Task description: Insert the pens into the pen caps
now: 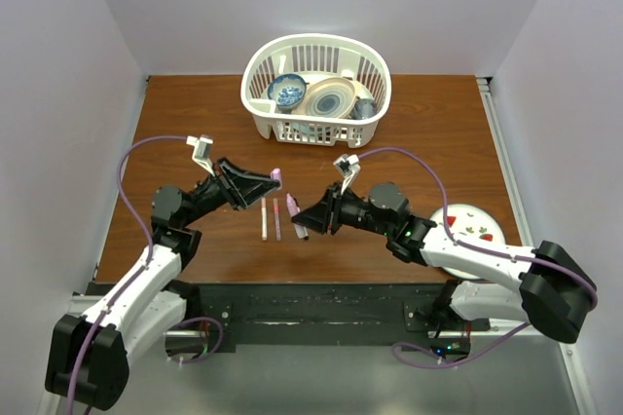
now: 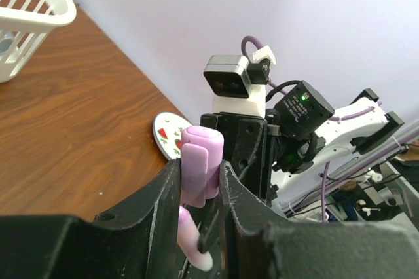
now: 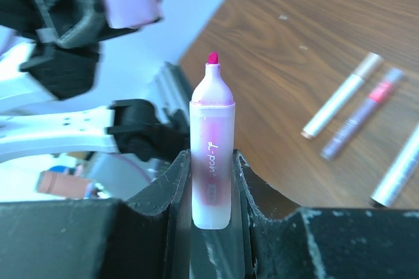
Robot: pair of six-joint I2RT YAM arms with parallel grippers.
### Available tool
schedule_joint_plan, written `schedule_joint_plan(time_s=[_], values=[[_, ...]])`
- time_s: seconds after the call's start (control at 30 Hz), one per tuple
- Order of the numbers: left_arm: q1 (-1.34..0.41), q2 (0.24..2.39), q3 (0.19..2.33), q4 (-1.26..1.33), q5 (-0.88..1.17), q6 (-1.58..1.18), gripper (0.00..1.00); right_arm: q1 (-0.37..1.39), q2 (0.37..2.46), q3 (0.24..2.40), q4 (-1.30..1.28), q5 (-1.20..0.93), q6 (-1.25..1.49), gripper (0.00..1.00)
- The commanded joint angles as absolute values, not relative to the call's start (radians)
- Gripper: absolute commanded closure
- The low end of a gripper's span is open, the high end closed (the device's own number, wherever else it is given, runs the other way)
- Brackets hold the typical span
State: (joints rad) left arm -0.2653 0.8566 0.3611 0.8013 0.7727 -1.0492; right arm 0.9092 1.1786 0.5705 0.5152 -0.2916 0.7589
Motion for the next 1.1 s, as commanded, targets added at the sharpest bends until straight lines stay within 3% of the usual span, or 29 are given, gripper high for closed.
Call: schedule_joint_plan(time_s=[0.0,1.07], values=[[-0.278,0.859,0.342,0.962,0.761,-1.112,1.00,0.937,1.177,0.584,0.687,-0.337,0.799,1.00],[-0.298,0.781,0.167,1.086,0.715,-1.224,1.00,0.966,1.255,0.670,0.790,-0.264,0.784,1.00]])
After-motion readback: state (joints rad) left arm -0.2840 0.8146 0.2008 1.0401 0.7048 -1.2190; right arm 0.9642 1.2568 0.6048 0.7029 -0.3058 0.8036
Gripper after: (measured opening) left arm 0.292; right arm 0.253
